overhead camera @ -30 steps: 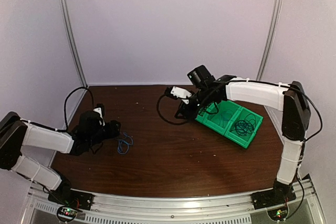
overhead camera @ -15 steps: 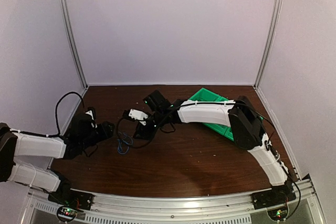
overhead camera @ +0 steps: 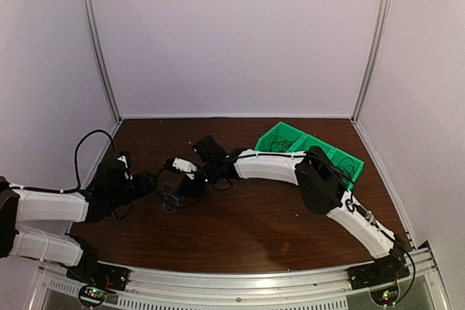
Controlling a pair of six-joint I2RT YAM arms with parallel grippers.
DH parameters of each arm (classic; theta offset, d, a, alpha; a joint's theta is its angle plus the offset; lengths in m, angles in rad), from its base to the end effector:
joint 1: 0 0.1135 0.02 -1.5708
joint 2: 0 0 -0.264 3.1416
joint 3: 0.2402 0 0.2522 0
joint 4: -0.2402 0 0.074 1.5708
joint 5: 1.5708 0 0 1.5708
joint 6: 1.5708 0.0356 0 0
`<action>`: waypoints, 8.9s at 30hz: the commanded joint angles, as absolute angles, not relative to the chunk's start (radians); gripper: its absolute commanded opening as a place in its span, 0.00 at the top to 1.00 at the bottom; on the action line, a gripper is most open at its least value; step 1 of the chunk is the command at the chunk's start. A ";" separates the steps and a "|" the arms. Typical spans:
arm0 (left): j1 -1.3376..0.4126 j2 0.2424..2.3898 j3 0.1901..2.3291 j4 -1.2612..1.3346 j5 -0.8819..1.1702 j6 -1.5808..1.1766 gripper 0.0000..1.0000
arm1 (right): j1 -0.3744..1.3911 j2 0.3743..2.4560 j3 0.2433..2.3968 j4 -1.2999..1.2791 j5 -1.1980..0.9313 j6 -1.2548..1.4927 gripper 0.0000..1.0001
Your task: Untangle the cables
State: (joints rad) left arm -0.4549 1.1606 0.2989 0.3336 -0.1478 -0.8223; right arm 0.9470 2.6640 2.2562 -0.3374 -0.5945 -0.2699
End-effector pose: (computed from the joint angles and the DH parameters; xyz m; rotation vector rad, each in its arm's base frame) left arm 0.1946 -0.0894 0.1537 -0.4828 2.0980 -0.6085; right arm 0.3221 0.4818 0.1226 -1.6067 1.7533 1.0239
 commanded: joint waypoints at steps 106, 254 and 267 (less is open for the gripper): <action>-0.686 0.962 0.109 0.624 -0.011 -0.692 0.50 | 0.933 2.261 1.787 -0.651 -0.543 -0.535 0.65; -0.845 1.080 0.072 0.564 -0.471 -0.866 1.00 | 0.063 1.588 1.596 -0.490 -0.533 -0.213 1.00; -0.845 1.114 0.086 0.579 -0.470 -0.852 1.00 | 0.075 1.494 1.401 -0.446 -0.598 -0.221 1.00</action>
